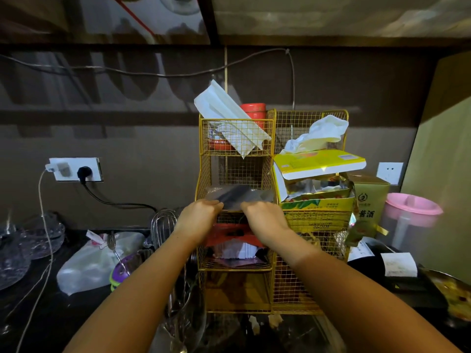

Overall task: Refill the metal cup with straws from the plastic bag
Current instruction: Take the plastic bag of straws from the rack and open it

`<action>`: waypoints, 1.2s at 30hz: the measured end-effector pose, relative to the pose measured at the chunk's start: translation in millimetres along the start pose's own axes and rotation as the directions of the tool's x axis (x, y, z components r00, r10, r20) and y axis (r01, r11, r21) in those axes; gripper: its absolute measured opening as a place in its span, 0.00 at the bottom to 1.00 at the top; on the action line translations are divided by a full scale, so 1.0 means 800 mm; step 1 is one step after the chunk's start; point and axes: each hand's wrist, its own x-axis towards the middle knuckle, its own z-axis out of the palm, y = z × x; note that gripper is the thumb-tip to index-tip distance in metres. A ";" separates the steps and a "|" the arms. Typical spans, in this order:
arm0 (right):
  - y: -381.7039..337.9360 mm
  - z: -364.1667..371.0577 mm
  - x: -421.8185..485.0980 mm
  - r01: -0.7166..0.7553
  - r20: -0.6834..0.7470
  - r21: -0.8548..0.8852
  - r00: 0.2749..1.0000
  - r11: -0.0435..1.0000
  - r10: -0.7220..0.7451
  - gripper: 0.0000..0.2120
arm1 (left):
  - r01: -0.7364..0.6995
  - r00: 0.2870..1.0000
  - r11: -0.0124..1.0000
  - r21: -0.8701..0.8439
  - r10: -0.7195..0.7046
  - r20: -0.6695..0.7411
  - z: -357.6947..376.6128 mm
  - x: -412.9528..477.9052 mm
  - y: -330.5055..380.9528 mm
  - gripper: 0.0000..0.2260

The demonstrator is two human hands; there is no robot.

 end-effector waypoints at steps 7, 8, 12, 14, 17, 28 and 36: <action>-0.008 -0.058 -0.026 0.094 -0.103 -0.030 0.990 0.995 -0.097 0.15 | -0.070 0.991 0.998 -0.009 0.068 -0.119 -0.059 -0.020 0.009 0.13; -0.009 -0.069 -0.031 0.100 -0.132 -0.029 0.986 0.995 -0.103 0.15 | -0.079 0.987 0.997 -0.017 0.076 -0.143 -0.071 -0.024 0.012 0.13; -0.018 -0.117 -0.052 0.122 -0.197 -0.032 0.972 0.992 -0.126 0.12 | -0.121 0.958 0.993 0.004 0.118 -0.261 -0.124 -0.037 0.021 0.12; -0.023 -0.141 -0.062 0.126 -0.217 -0.033 0.968 0.992 -0.130 0.12 | -0.130 0.946 0.991 0.037 0.135 -0.294 -0.146 -0.044 0.024 0.11; -0.031 -0.167 -0.074 0.111 -0.289 -0.018 0.951 0.994 -0.111 0.11 | -0.109 0.933 0.992 0.069 0.126 -0.336 -0.177 -0.057 0.030 0.09; -0.098 -0.199 -0.121 0.224 -0.291 0.327 0.948 0.918 -0.128 0.10 | -0.053 0.934 0.999 -0.002 0.048 -0.355 -0.245 -0.150 0.026 0.12; -0.173 -0.139 -0.189 0.117 0.138 0.646 0.954 0.754 -0.266 0.05 | 0.239 0.958 0.937 -0.255 -0.270 -0.095 -0.182 -0.262 0.032 0.13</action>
